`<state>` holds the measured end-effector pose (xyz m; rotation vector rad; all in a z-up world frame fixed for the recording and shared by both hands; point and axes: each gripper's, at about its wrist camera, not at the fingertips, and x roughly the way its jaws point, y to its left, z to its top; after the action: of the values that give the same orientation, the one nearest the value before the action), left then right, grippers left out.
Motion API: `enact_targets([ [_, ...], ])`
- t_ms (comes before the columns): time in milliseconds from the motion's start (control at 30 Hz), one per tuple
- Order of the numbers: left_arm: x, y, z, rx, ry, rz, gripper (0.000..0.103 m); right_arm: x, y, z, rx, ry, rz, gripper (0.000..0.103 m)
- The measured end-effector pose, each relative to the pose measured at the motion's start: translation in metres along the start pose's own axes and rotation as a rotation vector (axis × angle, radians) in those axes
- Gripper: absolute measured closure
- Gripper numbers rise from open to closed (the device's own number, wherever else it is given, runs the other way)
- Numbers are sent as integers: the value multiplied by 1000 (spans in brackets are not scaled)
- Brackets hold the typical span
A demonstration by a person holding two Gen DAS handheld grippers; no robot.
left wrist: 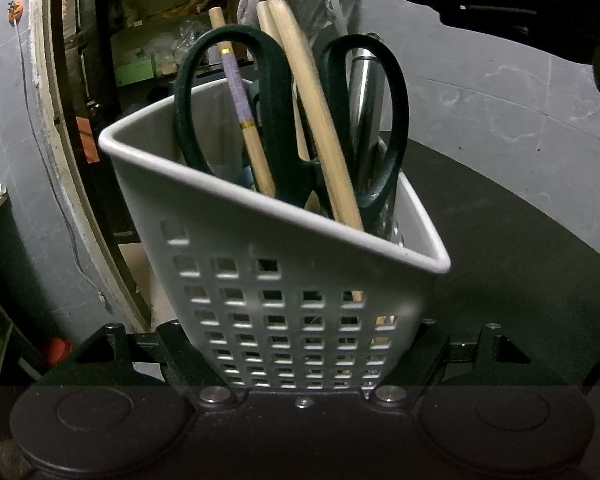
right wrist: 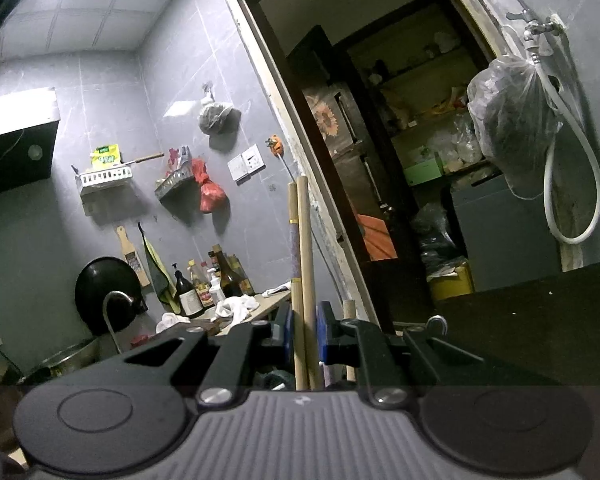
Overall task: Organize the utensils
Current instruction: 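Lower the chopsticks into the caddy and open the right gripper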
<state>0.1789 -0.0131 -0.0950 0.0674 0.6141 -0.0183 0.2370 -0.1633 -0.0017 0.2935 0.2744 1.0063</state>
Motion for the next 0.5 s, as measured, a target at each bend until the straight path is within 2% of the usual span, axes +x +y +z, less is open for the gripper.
enact_targets([
  [233, 0, 2, 0, 6, -5, -7, 24, -9, 7, -2, -23, 34, -12, 82],
  [267, 0, 2, -1, 7, -5, -8, 24, -10, 7, -2, -25, 38, -16, 74],
  [333, 1, 3, -2, 9, -5, -11, 24, -12, 9, -2, -25, 44, -24, 66],
  [400, 1, 4, -2, 12, -3, -16, 24, -13, 11, -1, -28, 48, -34, 63],
  [500, 1, 5, -2, 19, -3, -24, 24, -17, 16, 2, -33, 47, -49, 55],
])
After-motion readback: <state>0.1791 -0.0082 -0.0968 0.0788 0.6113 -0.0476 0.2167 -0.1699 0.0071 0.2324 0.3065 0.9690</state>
